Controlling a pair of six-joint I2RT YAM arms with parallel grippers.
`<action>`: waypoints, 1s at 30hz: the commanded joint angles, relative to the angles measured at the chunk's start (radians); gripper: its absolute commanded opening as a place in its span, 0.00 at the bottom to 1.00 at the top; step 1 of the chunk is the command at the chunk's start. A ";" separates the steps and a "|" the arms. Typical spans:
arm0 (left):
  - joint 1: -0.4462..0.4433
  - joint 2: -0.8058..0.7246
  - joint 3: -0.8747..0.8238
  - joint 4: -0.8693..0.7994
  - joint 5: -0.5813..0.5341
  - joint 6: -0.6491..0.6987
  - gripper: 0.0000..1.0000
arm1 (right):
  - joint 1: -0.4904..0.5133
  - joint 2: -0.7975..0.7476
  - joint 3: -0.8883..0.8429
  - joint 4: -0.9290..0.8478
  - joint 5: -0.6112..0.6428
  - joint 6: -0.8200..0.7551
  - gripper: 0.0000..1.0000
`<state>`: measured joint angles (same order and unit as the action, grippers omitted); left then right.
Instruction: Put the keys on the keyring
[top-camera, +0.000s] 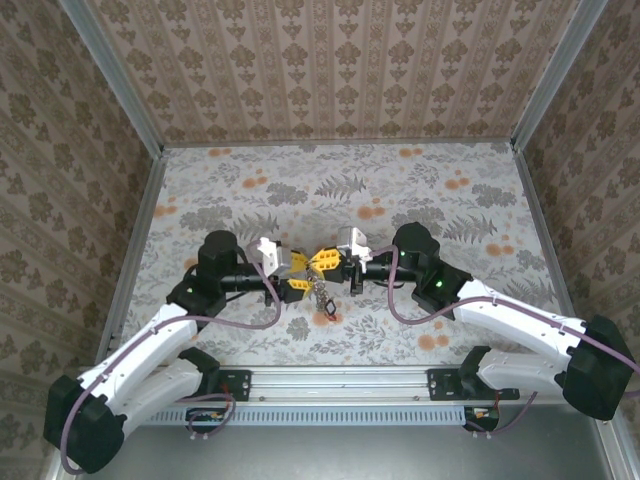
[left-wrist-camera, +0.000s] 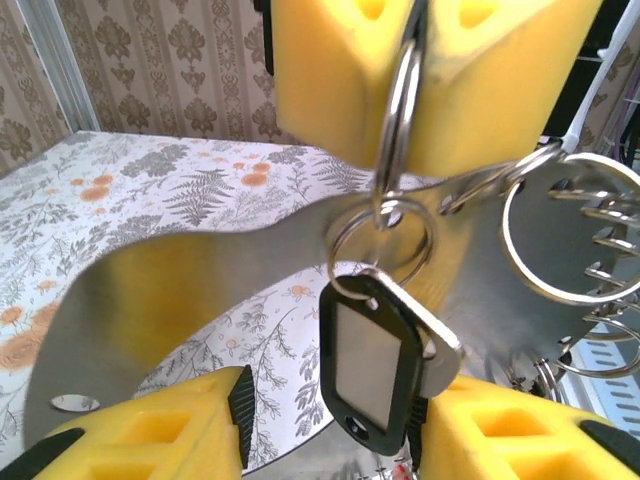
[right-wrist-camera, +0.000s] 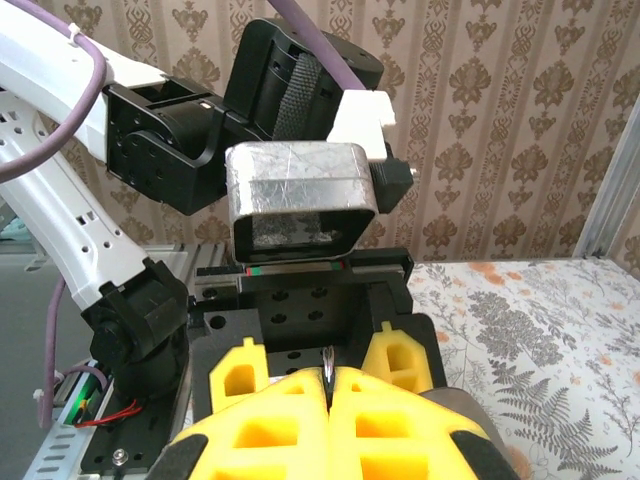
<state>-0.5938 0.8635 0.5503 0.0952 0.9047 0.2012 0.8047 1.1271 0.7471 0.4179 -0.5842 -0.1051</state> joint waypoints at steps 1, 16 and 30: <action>-0.009 -0.019 0.032 0.032 -0.009 -0.019 0.47 | -0.005 -0.013 0.036 0.039 -0.020 -0.010 0.00; -0.023 -0.034 0.036 0.017 -0.072 -0.006 0.24 | -0.004 -0.027 0.032 0.011 -0.014 -0.023 0.00; -0.030 -0.082 0.097 -0.218 -0.202 0.166 0.00 | 0.001 -0.049 0.055 -0.173 0.089 -0.132 0.00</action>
<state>-0.6159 0.8005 0.5957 -0.0490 0.7277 0.2928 0.8028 1.1053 0.7540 0.2882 -0.5293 -0.1894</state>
